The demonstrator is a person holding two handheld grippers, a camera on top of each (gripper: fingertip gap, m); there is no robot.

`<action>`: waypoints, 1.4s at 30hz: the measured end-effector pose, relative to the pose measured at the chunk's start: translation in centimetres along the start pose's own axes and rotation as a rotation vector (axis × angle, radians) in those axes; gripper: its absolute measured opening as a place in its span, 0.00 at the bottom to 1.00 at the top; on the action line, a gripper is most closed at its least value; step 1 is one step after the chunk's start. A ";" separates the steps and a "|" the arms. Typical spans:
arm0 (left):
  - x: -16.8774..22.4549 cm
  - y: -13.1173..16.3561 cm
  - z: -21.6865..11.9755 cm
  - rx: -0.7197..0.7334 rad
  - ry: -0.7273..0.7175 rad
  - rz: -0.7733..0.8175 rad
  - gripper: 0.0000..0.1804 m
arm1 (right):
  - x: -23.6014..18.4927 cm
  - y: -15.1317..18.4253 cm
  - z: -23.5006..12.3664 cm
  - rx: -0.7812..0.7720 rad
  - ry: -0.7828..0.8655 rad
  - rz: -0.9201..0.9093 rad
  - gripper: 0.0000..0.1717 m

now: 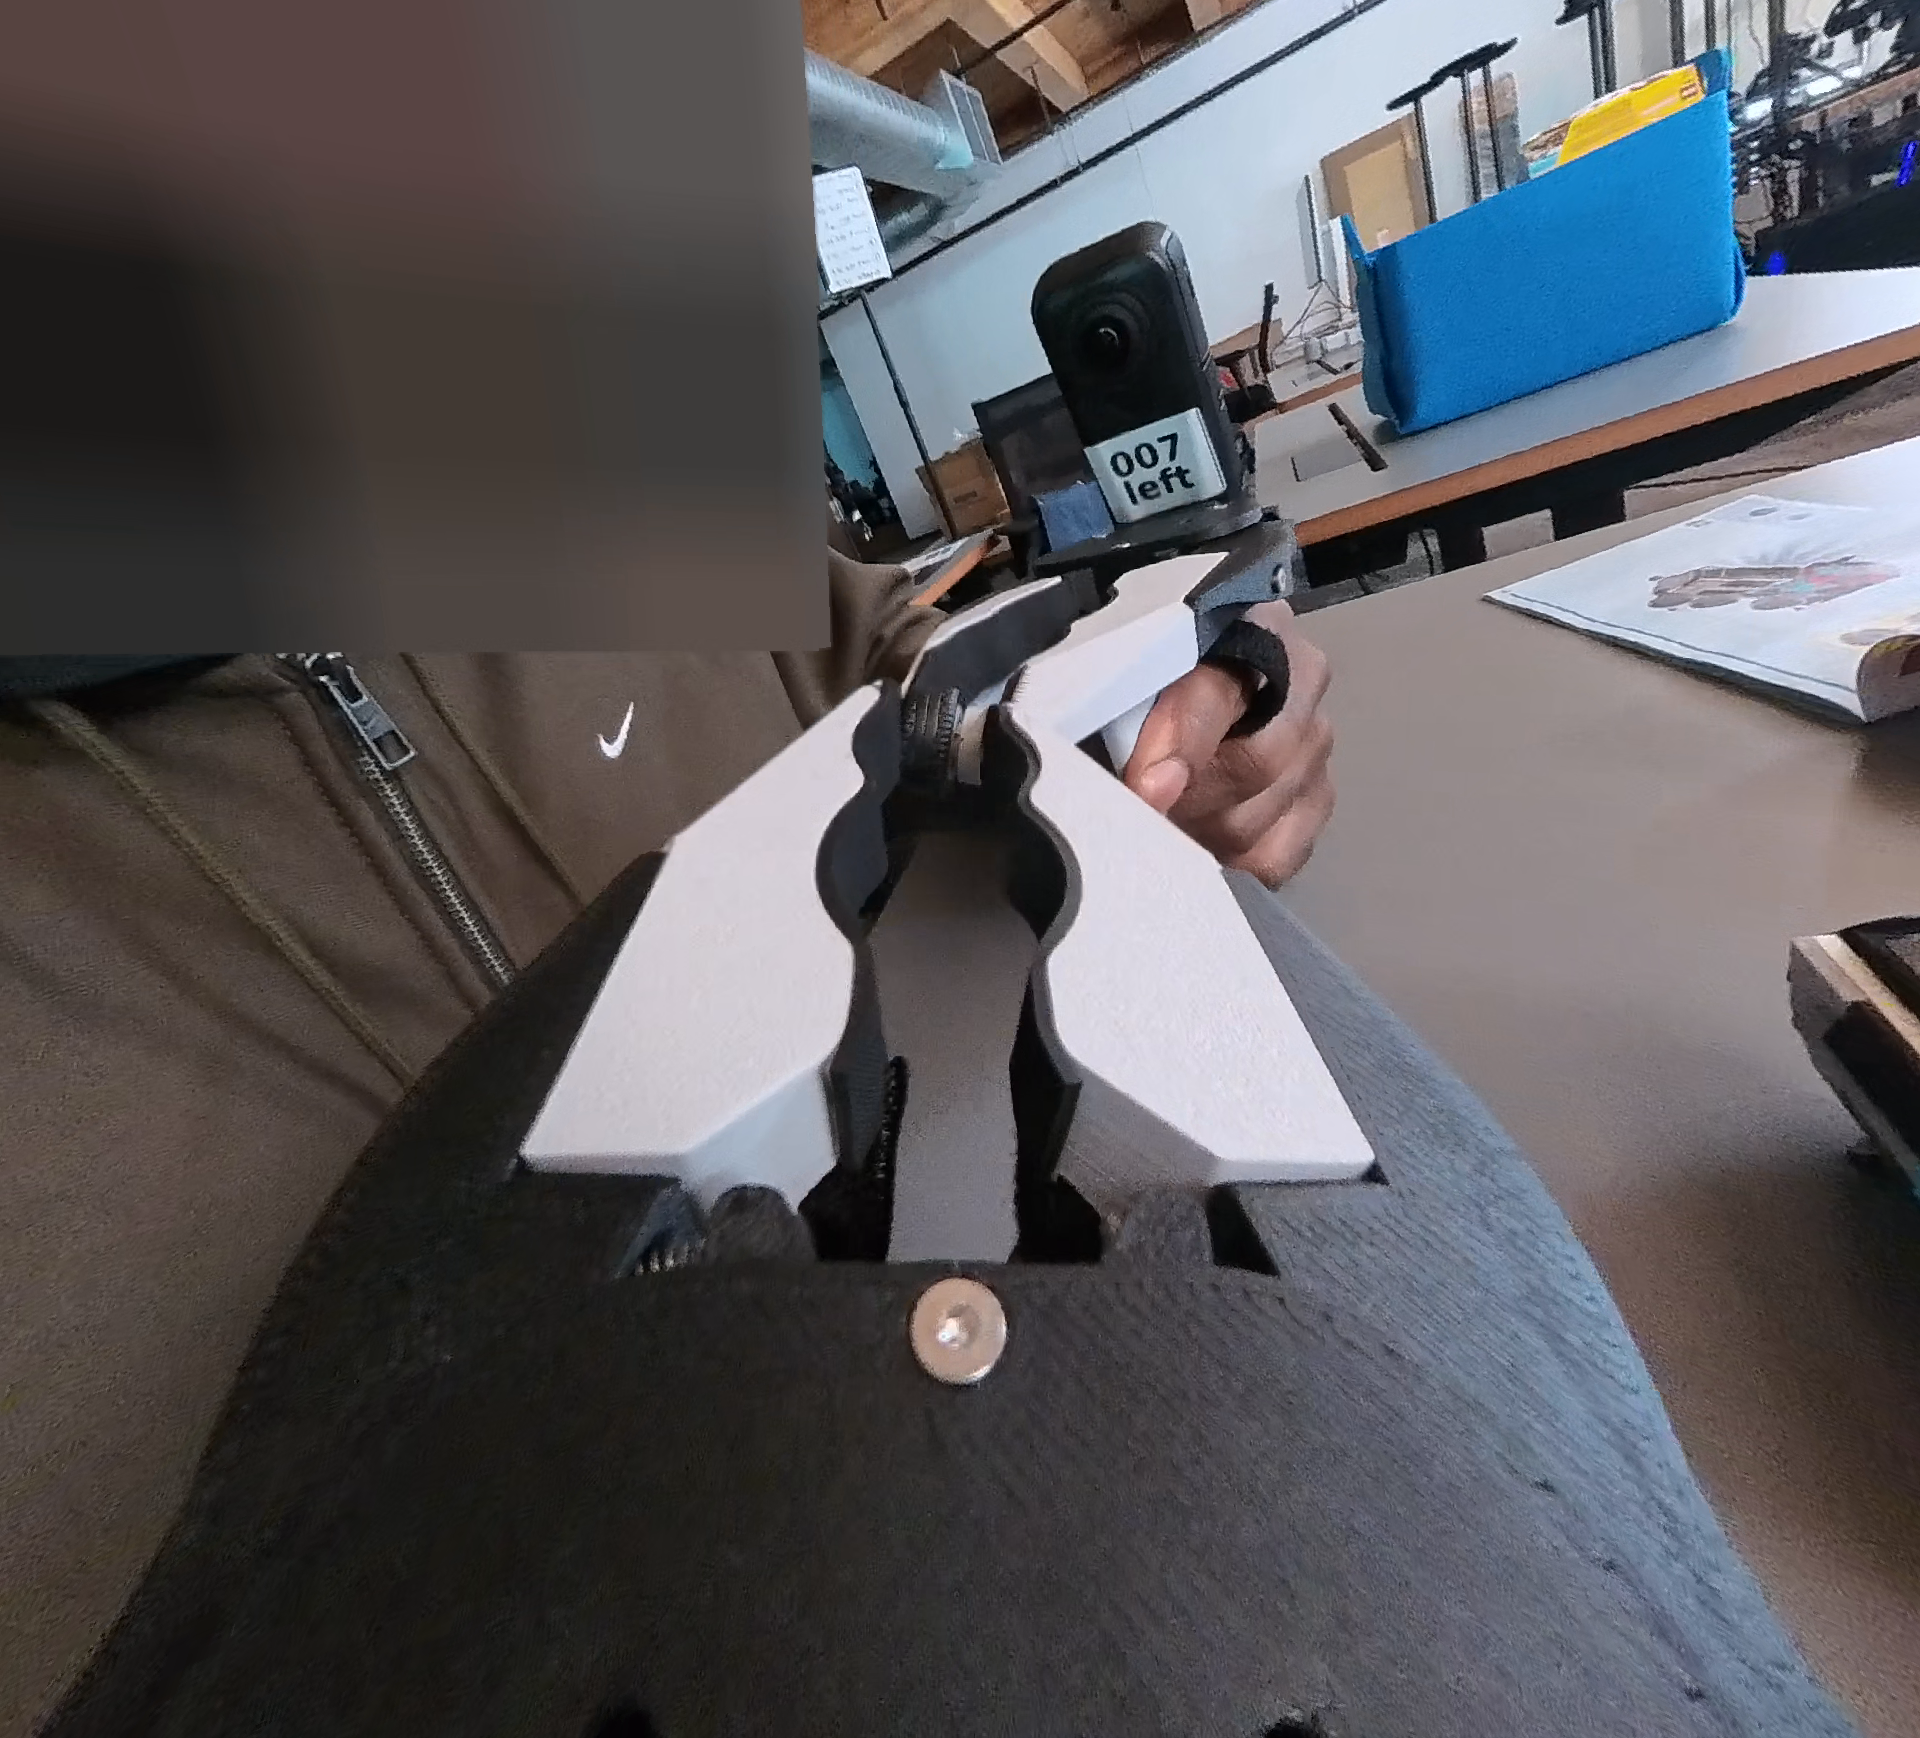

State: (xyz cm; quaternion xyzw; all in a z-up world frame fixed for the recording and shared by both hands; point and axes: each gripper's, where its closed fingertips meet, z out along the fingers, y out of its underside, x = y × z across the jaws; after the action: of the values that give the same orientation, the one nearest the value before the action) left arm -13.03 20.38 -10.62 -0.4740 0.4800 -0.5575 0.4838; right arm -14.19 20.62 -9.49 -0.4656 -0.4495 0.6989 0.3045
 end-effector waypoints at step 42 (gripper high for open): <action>0.5 0.4 0.2 -0.049 -0.007 0.088 0.09 | -0.4 0.5 -0.3 -0.071 0.020 -0.063 0.09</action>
State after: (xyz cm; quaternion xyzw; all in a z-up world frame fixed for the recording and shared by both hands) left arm -12.85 19.89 -10.93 -0.4662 0.5120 -0.5222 0.4978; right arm -13.77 20.15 -9.81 -0.4687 -0.4856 0.6677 0.3141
